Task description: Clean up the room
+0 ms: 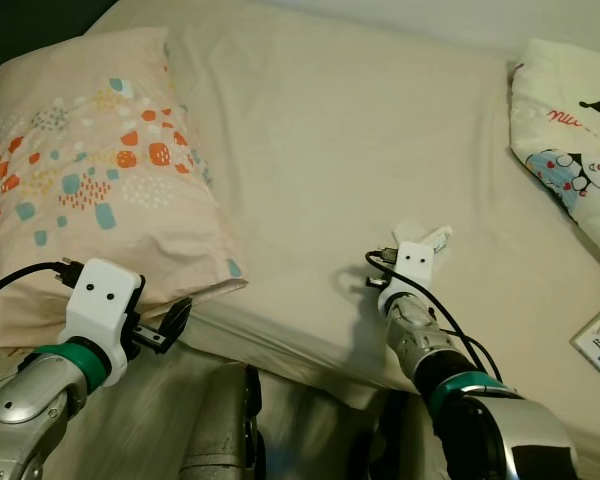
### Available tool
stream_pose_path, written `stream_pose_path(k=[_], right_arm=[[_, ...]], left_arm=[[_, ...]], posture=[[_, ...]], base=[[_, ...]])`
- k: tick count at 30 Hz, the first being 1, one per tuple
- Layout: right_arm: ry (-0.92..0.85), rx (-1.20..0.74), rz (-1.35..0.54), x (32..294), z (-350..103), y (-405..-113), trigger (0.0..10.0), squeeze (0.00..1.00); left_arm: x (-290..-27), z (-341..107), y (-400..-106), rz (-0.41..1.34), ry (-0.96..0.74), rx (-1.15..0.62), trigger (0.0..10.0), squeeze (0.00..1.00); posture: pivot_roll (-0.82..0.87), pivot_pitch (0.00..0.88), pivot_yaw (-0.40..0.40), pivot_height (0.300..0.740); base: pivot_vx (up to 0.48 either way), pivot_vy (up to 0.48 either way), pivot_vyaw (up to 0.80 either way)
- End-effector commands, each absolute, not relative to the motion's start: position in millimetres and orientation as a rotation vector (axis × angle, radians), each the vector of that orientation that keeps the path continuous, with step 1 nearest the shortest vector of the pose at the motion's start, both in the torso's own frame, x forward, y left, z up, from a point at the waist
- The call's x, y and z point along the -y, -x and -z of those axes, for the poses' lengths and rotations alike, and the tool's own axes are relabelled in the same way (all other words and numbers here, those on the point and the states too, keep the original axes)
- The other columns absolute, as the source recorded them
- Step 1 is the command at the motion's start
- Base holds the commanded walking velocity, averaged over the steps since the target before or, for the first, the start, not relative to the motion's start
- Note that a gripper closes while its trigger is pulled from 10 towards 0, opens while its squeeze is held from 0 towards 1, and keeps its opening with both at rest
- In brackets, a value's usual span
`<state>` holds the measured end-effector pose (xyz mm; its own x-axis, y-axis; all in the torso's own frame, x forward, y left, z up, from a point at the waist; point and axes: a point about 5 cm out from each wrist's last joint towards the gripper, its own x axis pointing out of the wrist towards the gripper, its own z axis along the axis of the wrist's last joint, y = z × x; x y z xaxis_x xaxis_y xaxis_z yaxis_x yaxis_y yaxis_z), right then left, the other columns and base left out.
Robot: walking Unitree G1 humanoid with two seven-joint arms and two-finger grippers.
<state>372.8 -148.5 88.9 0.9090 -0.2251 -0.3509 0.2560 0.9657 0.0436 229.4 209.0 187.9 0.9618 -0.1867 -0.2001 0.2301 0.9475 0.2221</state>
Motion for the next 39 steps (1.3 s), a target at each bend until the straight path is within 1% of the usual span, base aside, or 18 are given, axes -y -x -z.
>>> stream_pose_path(k=[1, 12, 16, 17, 19, 20, 21, 22, 24, 25, 26, 27, 28, 30, 33, 35, 37, 39], right_arm=[[-0.098, -0.411, 0.268, 149, -74, -364, 0.0, 0.0], [-0.113, -0.411, 0.294, 153, -73, -363, 0.0, 0.0], [-0.123, -0.405, 0.292, 153, -69, -361, 0.0, 0.0], [-0.129, -0.4, 0.289, 152, -67, -359, 0.0, 0.0], [-0.129, -0.4, 0.289, 152, -67, -359, 0.0, 0.0], [-0.136, -0.395, 0.29, 153, -64, -356, 0.0, 0.0], [-0.142, -0.394, 0.296, 156, -55, -349, 0.0, 0.0], [-0.147, -0.392, 0.308, 160, -47, -342, 0.0, 0.0], [-0.149, -0.392, 0.316, 163, -42, -338, 0.0, 0.0], [-0.144, -0.386, 0.331, 172, -34, -329, 0.0, 0.0], [-0.144, -0.386, 0.331, 172, -34, -329, 0.0, 0.0], [-0.124, -0.369, 0.347, 182, -27, -318, 0.0, 0.0], [-0.124, -0.369, 0.347, 182, -27, -318, 0.0, 0.0], [-0.06, -0.306, 0.347, 202, -23, -293, 0.0, 0.0], [-0.038, -0.284, 0.335, 206, -24, -287, 0.0, 0.0], [-0.063, -0.249, 0.311, 207, -33, -280, 10.0, 0.0], [-0.053, -0.248, 0.286, 201, -33, -279, 10.0, 0.0], [-0.055, -0.237, 0.238, 189, -33, -277, 10.0, 0.0]], left_arm=[[-211, -188, -225, 0.211, -0.251, -0.197, 10.0, 0.0], [-211, -187, -226, 0.211, -0.249, -0.204, 10.0, 0.0], [-211, -180, -226, 0.216, -0.244, -0.22, 10.0, 0.0], [-210, -175, -226, 0.221, -0.236, -0.229, 10.0, 0.0], [-210, -175, -226, 0.221, -0.236, -0.229, 10.0, 0.0], [-208, -168, -225, 0.226, -0.229, -0.241, 10.0, 0.0], [-201, -159, -225, 0.244, -0.208, -0.252, 10.0, 0.0], [-193, -151, -226, 0.26, -0.194, -0.262, 10.0, 0.0], [-189, -146, -227, 0.27, -0.186, -0.267, 10.0, 0.0], [-181, -139, -230, 0.284, -0.167, -0.27, 10.0, 0.0], [-181, -139, -230, 0.284, -0.167, -0.27, 10.0, 0.0], [-174, -133, -232, 0.295, -0.16, -0.275, 10.0, 0.0], [-174, -133, -232, 0.295, -0.16, -0.275, 10.0, 0.0], [-160, -116, -237, 0.324, -0.158, -0.297, 10.0, 0.0], [-156, -110, -239, 0.334, -0.167, -0.306, 10.0, 0.0], [-155, -97, -244, 0.303, -0.182, -0.33, 10.0, 0.0], [-157, -89, -247, 0.279, -0.178, -0.348, 10.0, 0.0], [-159, -78, -251, 0.248, -0.195, -0.356, 10.0, 0.0]], posture=[[0.47, 0.272, 0.048, 0.575], [0.46, 0.268, 0.052, 0.575], [0.42, 0.265, 0.053, 0.575], [0.36, 0.253, 0.052, 0.575], [0.36, 0.253, 0.052, 0.575], [0.32, 0.234, 0.051, 0.575], [0.26, 0.198, 0.047, 0.575], [0.23, 0.187, 0.047, 0.575], [0.23, 0.187, 0.047, 0.575], [0.18, 0.158, 0.045, 0.575], [0.18, 0.158, 0.045, 0.575], [0.16, 0.143, 0.05, 0.575], [0.16, 0.143, 0.05, 0.575], [0.11, 0.102, 0.046, 0.575], [0.1, 0.093, 0.041, 0.575], [0.04, 0.065, 0.024, 0.575], [0.02, 0.06, 0.025, 0.575], [0.0, 0.049, 0.026, 0.575]], base=[[0.0, 0.0, 0.0], [0.0, 0.0, 0.0], [0.0, 0.0, 0.0], [0.0, 0.0, 0.0], [0.0, 0.0, 0.0], [0.0, 0.0, 0.0], [0.0, 0.0, 0.0], [0.0, 0.0, 0.0], [0.0, 0.0, 0.0], [0.0, 0.0, 0.0], [0.0, 0.0, 0.0], [0.0, 0.0, 0.0], [0.0, 0.0, 0.0], [0.0, 0.0, 0.0], [0.0, 0.0, 0.0], [0.0, 0.0, 0.0], [0.0, 0.0, 0.0], [0.0, 0.0, 0.0]])
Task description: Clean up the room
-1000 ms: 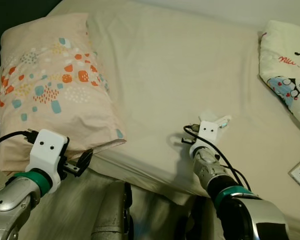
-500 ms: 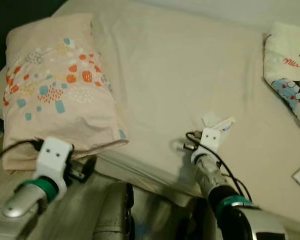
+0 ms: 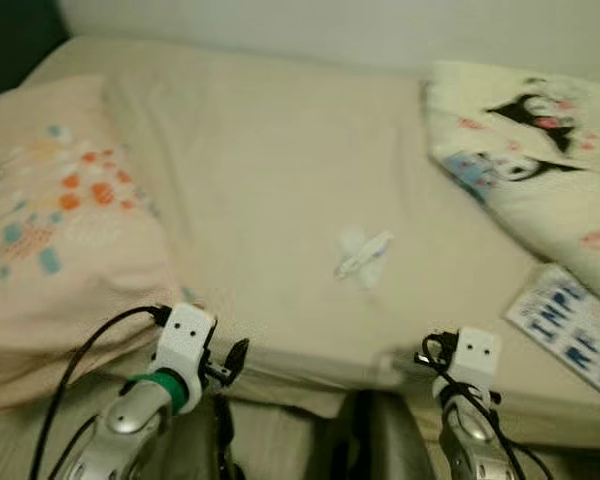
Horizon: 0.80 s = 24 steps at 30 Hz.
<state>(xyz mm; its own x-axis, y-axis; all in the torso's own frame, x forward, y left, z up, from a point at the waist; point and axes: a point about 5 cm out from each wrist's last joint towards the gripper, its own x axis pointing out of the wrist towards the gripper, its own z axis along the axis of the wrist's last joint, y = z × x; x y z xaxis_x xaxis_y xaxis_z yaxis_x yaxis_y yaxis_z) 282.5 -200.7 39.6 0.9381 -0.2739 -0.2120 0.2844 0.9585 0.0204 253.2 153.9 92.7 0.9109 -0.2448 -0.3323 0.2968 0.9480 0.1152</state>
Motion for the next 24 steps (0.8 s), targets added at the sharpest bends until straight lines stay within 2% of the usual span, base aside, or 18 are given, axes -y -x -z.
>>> stream_pose_path(k=[1, 5, 9, 13, 17, 24], right_arm=[[-0.055, -0.237, 0.238, 189, -33, -277, 10.0, 0.0], [-0.09, -0.204, 0.183, 172, -35, -275, 10.0, 0.0], [-0.11, -0.189, 0.122, 155, -45, -279, 10.0, 0.0], [-0.133, -0.205, 0.117, 151, -47, -283, 10.0, 0.0], [-0.158, -0.23, 0.095, 144, -51, -299, 10.0, 0.0], [-0.158, -0.232, 0.064, 135, -57, -310, 10.0, 0.0]], left_arm=[[-159, -78, -251, 0.248, -0.195, -0.356, 10.0, 0.0], [-156, -74, -255, 0.206, -0.23, -0.334, 10.0, 0.0], [-156, -79, -264, 0.131, -0.246, -0.262, 10.0, 0.0], [-161, -81, -266, 0.097, -0.243, -0.239, 10.0, 0.0], [-167, -87, -275, 0.047, -0.23, -0.195, 10.0, 0.0], [-174, -83, -268, 0.016, -0.223, -0.197, 10.0, 0.0]], posture=[[0.0, 0.049, 0.026, 0.575], [0.04, 0.025, 0.03, 0.58], [0.08, 0.0, -0.008, 0.6], [0.09, 0.0, -0.018, 0.61], [0.15, 0.0, -0.071, 0.63], [0.14, 0.0, -0.072, 0.655]], base=[[0.0, 0.0, 0.0], [0.0, 0.0, 0.0], [0.0, 0.0, 0.0], [0.0, 0.0, 0.0], [0.0, 0.0, 0.0], [0.0, 0.0, 0.0]])
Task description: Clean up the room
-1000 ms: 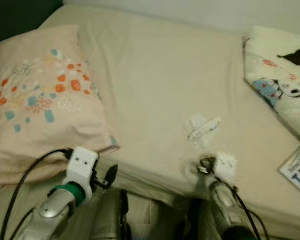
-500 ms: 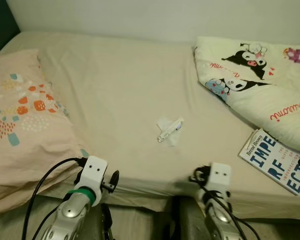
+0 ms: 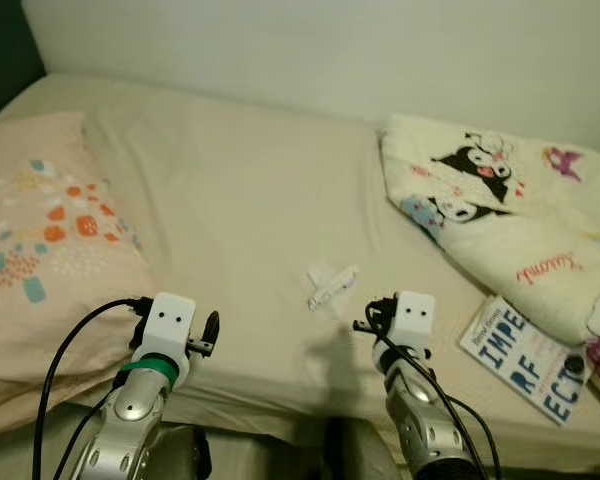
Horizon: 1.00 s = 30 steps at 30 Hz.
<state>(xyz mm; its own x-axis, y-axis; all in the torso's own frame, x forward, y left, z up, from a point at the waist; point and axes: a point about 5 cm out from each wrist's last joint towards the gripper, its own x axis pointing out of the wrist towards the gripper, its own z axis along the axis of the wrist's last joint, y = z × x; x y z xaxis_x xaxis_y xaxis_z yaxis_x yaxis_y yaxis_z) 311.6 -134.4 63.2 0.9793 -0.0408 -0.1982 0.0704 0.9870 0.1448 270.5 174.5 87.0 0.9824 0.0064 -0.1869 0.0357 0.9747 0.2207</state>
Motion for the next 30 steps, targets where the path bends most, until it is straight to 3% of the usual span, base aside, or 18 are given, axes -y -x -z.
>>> stream_pose_path(k=[1, 19, 30], right_arm=[[-0.159, -0.238, 0.065, 135, -58, -312, 10.0, 0.0], [-0.165, -0.284, 0.154, 147, -51, -312, 10.0, 0.0], [-0.096, -0.276, 0.256, 181, -47, -301, 10.0, 0.0]], left_arm=[[-175, -81, -267, 0.016, -0.218, -0.204, 10.0, 0.0], [-178, -78, -279, 0.026, -0.211, -0.222, 10.0, 0.0], [-170, -66, -279, 0.089, -0.179, -0.272, 10.0, 0.0]], posture=[[0.14, 0.0, -0.068, 0.665], [0.14, 0.0, -0.053, 0.72], [0.1, 0.0, 0.0, 0.74]], base=[[0.0, 0.0, 0.0], [0.0, 0.0, 0.0], [0.0, 0.0, 0.0]])
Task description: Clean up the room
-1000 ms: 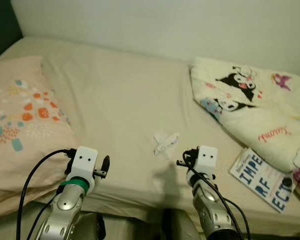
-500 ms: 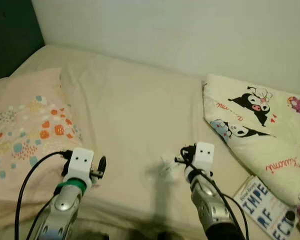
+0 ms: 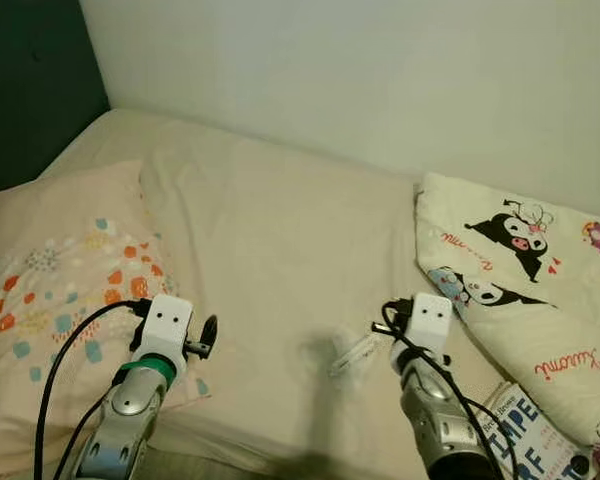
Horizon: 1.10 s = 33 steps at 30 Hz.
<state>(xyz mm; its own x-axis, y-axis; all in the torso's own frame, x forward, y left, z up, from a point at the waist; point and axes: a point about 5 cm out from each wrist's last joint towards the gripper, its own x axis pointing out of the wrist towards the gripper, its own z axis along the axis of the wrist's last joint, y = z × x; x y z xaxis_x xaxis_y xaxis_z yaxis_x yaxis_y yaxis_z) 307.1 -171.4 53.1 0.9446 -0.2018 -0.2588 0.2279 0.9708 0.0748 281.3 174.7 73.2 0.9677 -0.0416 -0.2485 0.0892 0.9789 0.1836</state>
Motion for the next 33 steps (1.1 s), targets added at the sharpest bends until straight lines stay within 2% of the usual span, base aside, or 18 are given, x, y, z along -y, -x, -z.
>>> stream_pose_path(k=[1, 10, 13, 22, 28, 33], right_arm=[[-0.058, -0.296, 0.332, 195, -41, -292, 10.0, 0.0], [0.0, -0.301, 0.411, 208, -35, -277, 10.0, 0.0], [0.026, -0.298, 0.402, 211, -30, -263, 10.0, 0.0], [-0.105, -0.149, -0.021, 149, -50, -297, 10.0, 0.0], [-0.143, -0.161, -0.118, 136, -51, -303, 10.0, 0.0], [-0.156, -0.175, -0.099, 139, -46, -301, 10.0, 0.0]], left_arm=[[-164, -63, -281, 0.118, -0.187, -0.283, 10.0, 0.0], [-156, -62, -288, 0.16, -0.196, -0.279, 10.0, 0.0], [-150, -65, -295, 0.2, -0.219, -0.262, 10.0, 0.0], [-164, -46, -273, 0.178, -0.185, -0.303, 10.0, 0.0], [-174, -48, -269, 0.139, -0.189, -0.27, 10.0, 0.0], [-178, -55, -273, 0.12, -0.19, -0.243, 10.0, 0.0]], posture=[[0.07, 0.0, 0.028, 0.74], [0.05, 0.0, 0.057, 0.74], [0.04, 0.0, 0.053, 0.74], [0.1, 0.0, -0.033, 0.74], [0.11, 0.0, -0.044, 0.74], [0.12, 0.0, -0.051, 0.74]], base=[[0.0, 0.0, 0.0], [0.0, 0.0, 0.0], [0.0, 0.0, 0.0], [0.0, 0.0, 0.0], [0.0, 0.0, 0.0], [0.0, 0.0, 0.0]])
